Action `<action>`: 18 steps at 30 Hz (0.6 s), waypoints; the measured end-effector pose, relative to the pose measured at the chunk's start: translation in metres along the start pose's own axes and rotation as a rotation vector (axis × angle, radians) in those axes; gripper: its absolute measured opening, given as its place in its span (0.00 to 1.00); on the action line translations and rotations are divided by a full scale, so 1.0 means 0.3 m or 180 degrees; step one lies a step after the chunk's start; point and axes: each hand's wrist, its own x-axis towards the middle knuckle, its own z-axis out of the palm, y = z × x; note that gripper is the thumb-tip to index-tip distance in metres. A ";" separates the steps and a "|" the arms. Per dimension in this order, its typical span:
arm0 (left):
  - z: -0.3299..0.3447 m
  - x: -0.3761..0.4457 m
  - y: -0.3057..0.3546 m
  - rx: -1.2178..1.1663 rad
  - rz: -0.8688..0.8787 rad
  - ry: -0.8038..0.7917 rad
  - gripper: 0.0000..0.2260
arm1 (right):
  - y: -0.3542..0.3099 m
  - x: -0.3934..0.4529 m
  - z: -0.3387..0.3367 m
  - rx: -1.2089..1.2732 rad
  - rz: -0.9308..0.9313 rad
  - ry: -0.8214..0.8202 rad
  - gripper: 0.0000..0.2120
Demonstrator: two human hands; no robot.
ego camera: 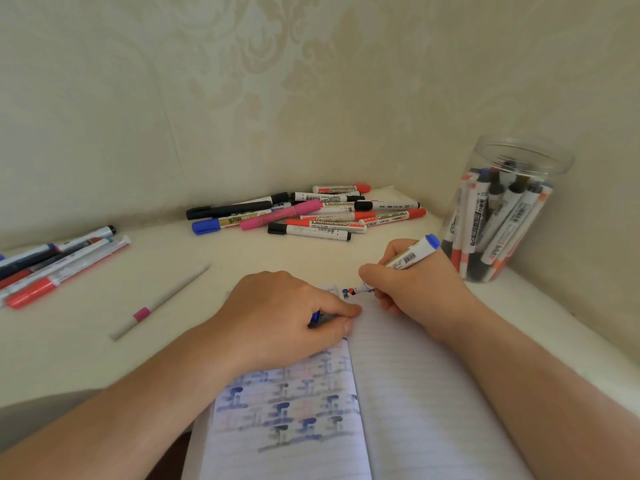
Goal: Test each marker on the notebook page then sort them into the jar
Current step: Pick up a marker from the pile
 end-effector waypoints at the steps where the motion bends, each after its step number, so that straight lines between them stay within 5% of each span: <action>1: 0.000 0.000 0.001 -0.0004 -0.0005 0.0018 0.15 | 0.001 0.002 0.001 -0.0015 -0.0005 -0.0006 0.13; 18: 0.006 -0.001 0.001 0.0015 -0.0030 0.0061 0.15 | 0.003 -0.006 0.003 -0.0145 -0.0102 0.0014 0.12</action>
